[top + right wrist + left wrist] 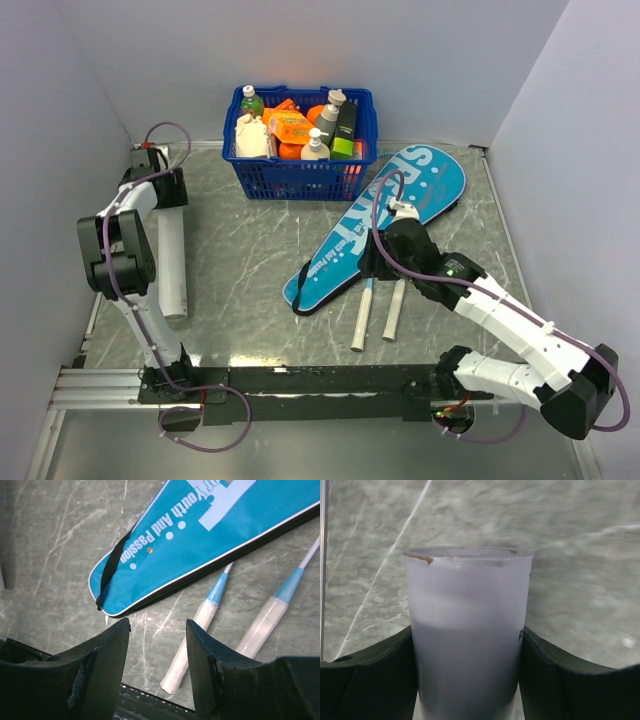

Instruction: Pack up the badminton gear

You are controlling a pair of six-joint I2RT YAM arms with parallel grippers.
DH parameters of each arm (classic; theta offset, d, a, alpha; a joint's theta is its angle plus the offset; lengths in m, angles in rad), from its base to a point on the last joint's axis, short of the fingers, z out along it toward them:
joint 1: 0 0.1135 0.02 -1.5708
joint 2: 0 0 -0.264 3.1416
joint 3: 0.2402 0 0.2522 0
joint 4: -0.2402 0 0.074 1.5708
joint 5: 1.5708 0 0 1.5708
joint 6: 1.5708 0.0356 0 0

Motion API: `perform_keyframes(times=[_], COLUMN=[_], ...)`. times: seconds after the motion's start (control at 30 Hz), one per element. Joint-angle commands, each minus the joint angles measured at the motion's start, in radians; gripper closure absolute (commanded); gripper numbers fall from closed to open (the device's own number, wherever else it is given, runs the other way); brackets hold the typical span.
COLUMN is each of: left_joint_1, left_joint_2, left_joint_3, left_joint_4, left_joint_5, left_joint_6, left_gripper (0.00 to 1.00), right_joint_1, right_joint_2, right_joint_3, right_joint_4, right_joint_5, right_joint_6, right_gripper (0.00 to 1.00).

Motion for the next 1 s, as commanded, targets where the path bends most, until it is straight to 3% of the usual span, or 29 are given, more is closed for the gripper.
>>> perform_keyframes(times=[0.0, 0.03, 0.3, 0.43, 0.6, 0.77, 0.87, 0.97], left_joint_1=[0.040, 0.048, 0.028, -0.073, -0.420, -0.775, -0.903, -0.958], left_joint_2=[0.042, 0.045, -0.085, -0.199, -0.357, -0.374, -0.317, -0.236], left_joint_3=[0.111, 0.112, 0.070, 0.093, 0.094, 0.044, 0.010, -0.006], left_joint_4=[0.030, 0.031, 0.082, 0.014, -0.054, -0.053, 0.000, 0.043], left_joint_5=[-0.065, -0.038, 0.021, -0.049, -0.235, -0.224, -0.205, -0.131], left_joint_6=[-0.017, -0.023, -0.072, -0.056, -0.037, -0.066, -0.069, -0.109], left_gripper=[0.29, 0.04, 0.04, 0.04, 0.04, 0.04, 0.04, 0.04], right_joint_1=[-0.029, -0.038, -0.066, -0.080, -0.196, -0.321, -0.380, -0.422], right_joint_2=[-0.004, -0.001, 0.025, 0.031, 0.034, -0.008, -0.054, -0.099], right_joint_3=[0.043, 0.043, 0.030, 0.030, 0.018, 0.018, 0.020, 0.021], right_joint_4=[-0.006, -0.004, 0.007, 0.000, -0.013, -0.084, -0.136, -0.205], right_joint_5=[-0.027, -0.030, -0.064, -0.059, -0.088, -0.056, -0.012, 0.036], right_joint_6=[-0.003, -0.006, -0.002, -0.002, -0.008, 0.004, 0.007, 0.018], right_gripper=[0.42, 0.42, 0.42, 0.41, 0.35, 0.34, 0.33, 0.32])
